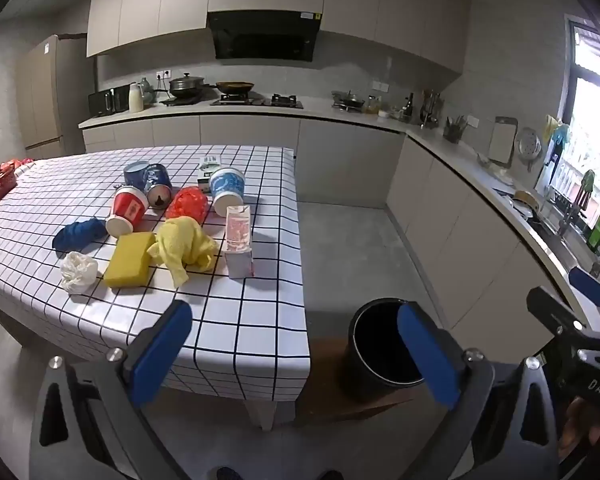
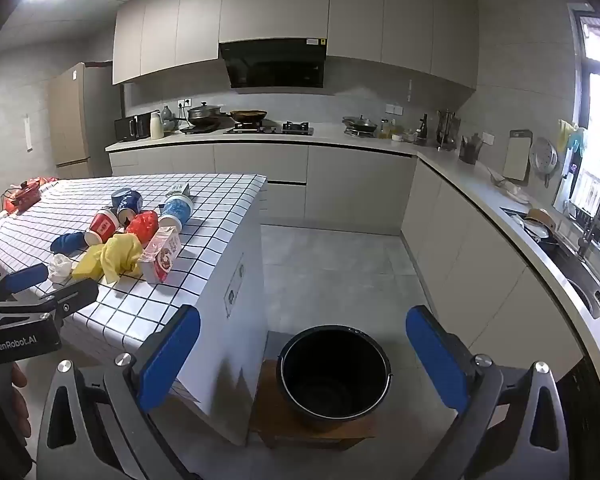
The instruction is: Collect trash
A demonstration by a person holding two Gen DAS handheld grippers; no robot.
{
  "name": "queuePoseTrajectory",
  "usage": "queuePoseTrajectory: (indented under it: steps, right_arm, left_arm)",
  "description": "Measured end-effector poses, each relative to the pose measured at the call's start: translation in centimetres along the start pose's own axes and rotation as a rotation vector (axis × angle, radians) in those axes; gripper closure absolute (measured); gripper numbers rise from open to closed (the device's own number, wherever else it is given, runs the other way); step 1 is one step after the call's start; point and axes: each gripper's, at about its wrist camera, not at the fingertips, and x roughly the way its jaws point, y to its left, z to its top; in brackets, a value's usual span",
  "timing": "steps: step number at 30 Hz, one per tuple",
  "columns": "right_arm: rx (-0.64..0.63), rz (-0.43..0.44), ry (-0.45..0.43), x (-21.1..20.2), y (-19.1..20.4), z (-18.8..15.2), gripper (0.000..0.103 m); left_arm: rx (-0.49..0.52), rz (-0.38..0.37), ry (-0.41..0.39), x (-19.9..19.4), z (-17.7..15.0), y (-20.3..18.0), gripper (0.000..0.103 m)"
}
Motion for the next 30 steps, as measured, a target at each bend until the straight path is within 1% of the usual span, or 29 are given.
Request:
queuePoseTrajectory:
  steps: [5,6,13,17,30]
  right_arm:
    - [0.001,0.006,-0.001,0.0,0.1,-0.1,0.000]
    - [0.000,0.007,-0.001,0.1,0.1,-0.1,0.000]
    - [0.006,0.013,-0.010,0.5,0.1,0.2,0.000]
    - [0.004,0.017,-0.013,-0.1,-0.1,0.4,0.000]
    - [0.001,0.015,-0.009,0.2,0.0,0.1,0.000]
  left_arm:
    - [-0.001,-0.012,0.002,-0.2,-0.1,0.2,0.000]
    - [0.001,-0.011,0.002,-0.2,0.0,1.1,0.000]
    - [0.015,0.012,0.000,-0.3,0.2,0.0,0.000]
    - [0.016,0.014,0.003,-0.3,0.2,-0.2,0.000]
    - [0.008,0.011,0.003,-0.2,0.1,-0.2,0.000]
